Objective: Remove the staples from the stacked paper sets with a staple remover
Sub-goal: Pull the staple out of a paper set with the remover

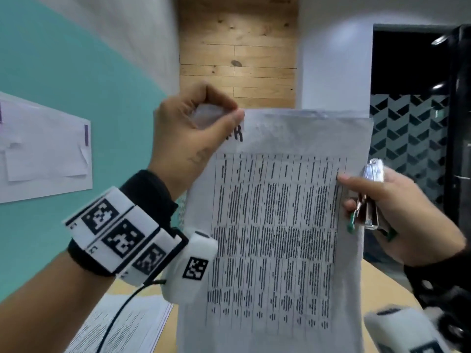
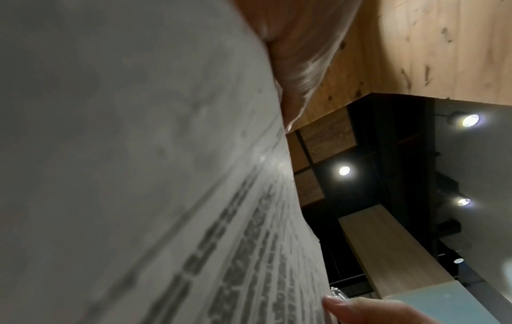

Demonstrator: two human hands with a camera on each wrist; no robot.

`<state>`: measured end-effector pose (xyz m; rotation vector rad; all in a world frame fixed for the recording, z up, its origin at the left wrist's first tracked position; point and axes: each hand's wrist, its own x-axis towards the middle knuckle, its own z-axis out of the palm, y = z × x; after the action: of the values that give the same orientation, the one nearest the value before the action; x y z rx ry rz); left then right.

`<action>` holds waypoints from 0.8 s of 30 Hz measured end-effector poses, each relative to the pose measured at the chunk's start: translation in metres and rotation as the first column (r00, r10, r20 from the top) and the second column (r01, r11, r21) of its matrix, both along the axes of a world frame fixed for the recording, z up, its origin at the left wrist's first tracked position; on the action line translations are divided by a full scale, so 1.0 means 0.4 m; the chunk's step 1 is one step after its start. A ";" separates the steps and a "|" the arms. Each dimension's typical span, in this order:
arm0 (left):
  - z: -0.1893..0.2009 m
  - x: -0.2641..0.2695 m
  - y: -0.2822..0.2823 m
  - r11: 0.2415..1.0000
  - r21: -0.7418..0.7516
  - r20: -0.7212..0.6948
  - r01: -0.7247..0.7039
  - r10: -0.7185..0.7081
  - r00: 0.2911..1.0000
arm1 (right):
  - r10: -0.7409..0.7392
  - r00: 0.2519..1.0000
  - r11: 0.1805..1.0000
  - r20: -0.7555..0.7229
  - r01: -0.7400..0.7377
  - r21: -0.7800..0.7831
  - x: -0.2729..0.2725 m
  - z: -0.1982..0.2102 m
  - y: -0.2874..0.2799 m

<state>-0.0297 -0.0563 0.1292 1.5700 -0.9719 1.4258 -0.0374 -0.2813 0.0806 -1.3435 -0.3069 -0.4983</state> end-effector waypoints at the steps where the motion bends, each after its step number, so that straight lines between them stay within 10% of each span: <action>1: 0.010 -0.004 0.004 1.000 -0.005 0.024 -0.018 0.018 1.000 | -0.004 1.000 1.000 0.016 0.004 -0.020 -0.007 0.008 -0.002; 14: -0.100 0.051 0.066 0.999 -0.038 -0.369 0.033 -0.045 0.928 | -0.069 0.997 0.966 -0.047 0.055 -0.254 0.016 -0.100 0.008; 20: -0.202 0.074 0.086 0.862 -0.336 -0.548 0.381 -0.507 0.665 | -0.129 0.991 0.952 -0.018 0.119 -0.282 0.043 -0.119 0.012; 24: -0.196 0.070 0.072 0.939 -0.273 -0.441 0.207 -0.314 0.841 | -0.135 0.991 0.948 -0.001 0.129 -0.292 0.062 -0.125 0.010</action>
<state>-0.0016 -0.0274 0.0507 1.4613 -0.6734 0.8544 -0.0127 -0.2774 0.0306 -1.6637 -0.2815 -0.5661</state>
